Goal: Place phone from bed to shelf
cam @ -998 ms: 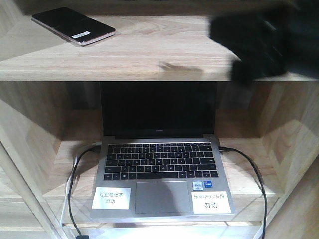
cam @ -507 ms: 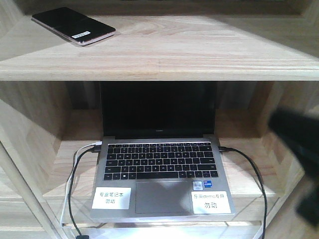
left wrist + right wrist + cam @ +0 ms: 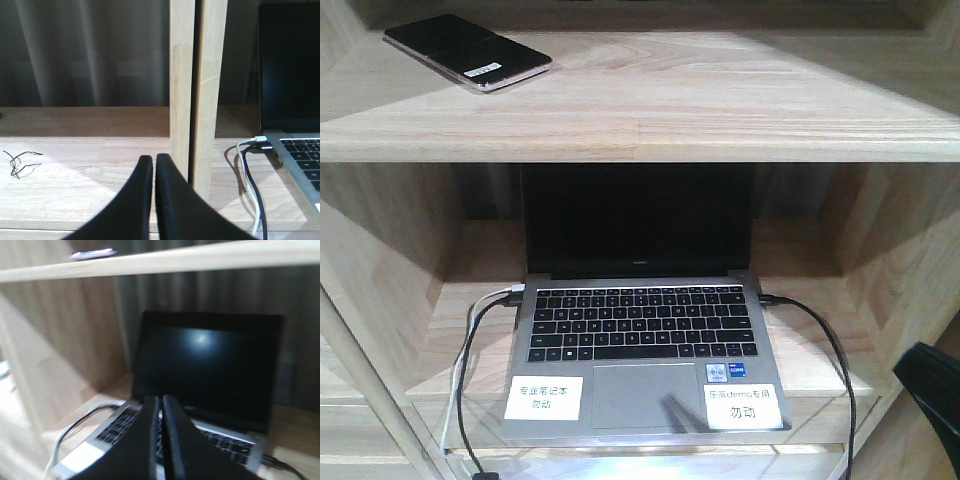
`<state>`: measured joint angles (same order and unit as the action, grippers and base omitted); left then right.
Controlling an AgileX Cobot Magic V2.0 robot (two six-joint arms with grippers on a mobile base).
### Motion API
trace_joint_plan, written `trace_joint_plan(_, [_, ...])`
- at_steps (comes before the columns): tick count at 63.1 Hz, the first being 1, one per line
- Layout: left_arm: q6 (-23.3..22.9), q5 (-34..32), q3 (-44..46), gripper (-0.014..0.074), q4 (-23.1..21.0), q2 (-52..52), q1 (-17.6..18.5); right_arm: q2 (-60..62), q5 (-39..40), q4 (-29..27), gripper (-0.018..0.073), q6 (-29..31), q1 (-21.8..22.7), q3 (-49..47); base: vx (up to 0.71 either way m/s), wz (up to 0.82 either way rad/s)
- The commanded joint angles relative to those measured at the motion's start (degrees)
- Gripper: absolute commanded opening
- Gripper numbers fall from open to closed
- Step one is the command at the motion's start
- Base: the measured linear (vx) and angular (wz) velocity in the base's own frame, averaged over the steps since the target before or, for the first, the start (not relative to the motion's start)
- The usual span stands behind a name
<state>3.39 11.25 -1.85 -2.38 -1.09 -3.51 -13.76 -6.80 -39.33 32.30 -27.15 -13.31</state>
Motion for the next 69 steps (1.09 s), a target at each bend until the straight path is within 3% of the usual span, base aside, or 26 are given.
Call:
trace_joint_plan(1, [0.0,-3.99,-0.41,0.0001,-0.53,-0.48,-0.02,0.82,4.55,-0.62,-0.0005,-0.16,0.21,-0.5,0.0,0.0])
trace_joint_plan(59, [0.0,-3.99,-0.41,0.0001,-0.53,-0.48,-0.02,0.77,4.66,-0.35,-0.0005,-0.16,0.27,-0.37,0.0,0.0])
trace_joint_plan(69, [0.0,-3.99,-0.41,0.0001,-0.53,-0.48,-0.02,0.77,6.03,4.73,-0.0005,-3.5,0.27,-0.37,0.0,0.0])
